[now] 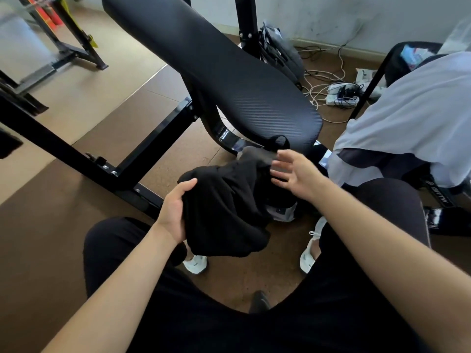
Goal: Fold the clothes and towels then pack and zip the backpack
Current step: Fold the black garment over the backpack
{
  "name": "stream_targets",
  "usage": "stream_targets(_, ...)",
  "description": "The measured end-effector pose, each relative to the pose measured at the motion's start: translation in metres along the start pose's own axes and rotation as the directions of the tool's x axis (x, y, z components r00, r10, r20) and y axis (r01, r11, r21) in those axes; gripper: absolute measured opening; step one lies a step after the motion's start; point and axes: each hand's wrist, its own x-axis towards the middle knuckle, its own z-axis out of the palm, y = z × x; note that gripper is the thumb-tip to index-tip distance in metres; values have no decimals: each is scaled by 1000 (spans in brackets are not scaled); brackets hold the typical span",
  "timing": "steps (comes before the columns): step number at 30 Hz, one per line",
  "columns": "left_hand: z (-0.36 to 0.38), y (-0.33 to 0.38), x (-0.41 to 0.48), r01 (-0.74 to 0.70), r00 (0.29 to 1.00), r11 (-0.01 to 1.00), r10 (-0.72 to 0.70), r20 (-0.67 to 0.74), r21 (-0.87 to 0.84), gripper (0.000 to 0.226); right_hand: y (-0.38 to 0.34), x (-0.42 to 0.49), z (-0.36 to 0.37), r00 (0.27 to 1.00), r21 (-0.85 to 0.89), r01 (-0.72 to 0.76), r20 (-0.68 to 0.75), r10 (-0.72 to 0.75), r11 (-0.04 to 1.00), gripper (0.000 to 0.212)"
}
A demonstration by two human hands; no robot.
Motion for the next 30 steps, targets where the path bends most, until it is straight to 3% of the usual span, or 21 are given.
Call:
stream_targets(2, -5, -2, -1, -14, 1000, 1000, 14, -13, 9, 39, 24, -8, 1, 992, -128, 59, -100, -73, 990, 20)
stream_targets(5, -8, -3, -4, 22, 1000, 1000, -22, -5, 16, 44, 48, -31, 17, 996, -277, 35, 88, -11, 960, 33)
stream_targets(7, -8, -1, -6, 69, 997, 997, -70, 26, 28, 35, 57, -42, 28, 976, -343, 37, 215, 40, 938, 40)
stream_targets(10, -3, 1, -11, 131, 988, 985, -140, 72, 109, 34, 66, -46, 35, 959, -299, 49, 280, 39, 953, 42)
stream_targets(13, -3, 6, -11, 147, 987, 970, -157, 37, 192, 33, 66, -44, 34, 959, -152, 84, 280, -38, 985, 13)
stream_targets(15, -6, 7, -7, 125, 991, 969, -132, 18, 214, 33, 65, -43, 31, 969, -92, 126, 227, -103, 988, 13)
stream_targets(19, -5, 5, -3, 83, 995, 957, -94, 26, 278, 31, 73, -39, 29, 977, -151, 194, 123, -176, 969, 16)
stream_targets(22, -2, -1, -1, -47, 998, 920, 60, -23, 390, 31, 77, -36, 28, 975, -157, 221, 60, -214, 963, 17)
stream_targets(26, 2, -11, 0, -205, 941, 740, 330, -80, 640, 69, 88, -29, 26, 983, -131, 175, -36, -181, 976, 16)
stream_targets(30, 6, -10, -1, -291, 891, 705, 446, -85, 647, 74, 87, -28, 22, 986, -84, 164, -19, -167, 983, 51)
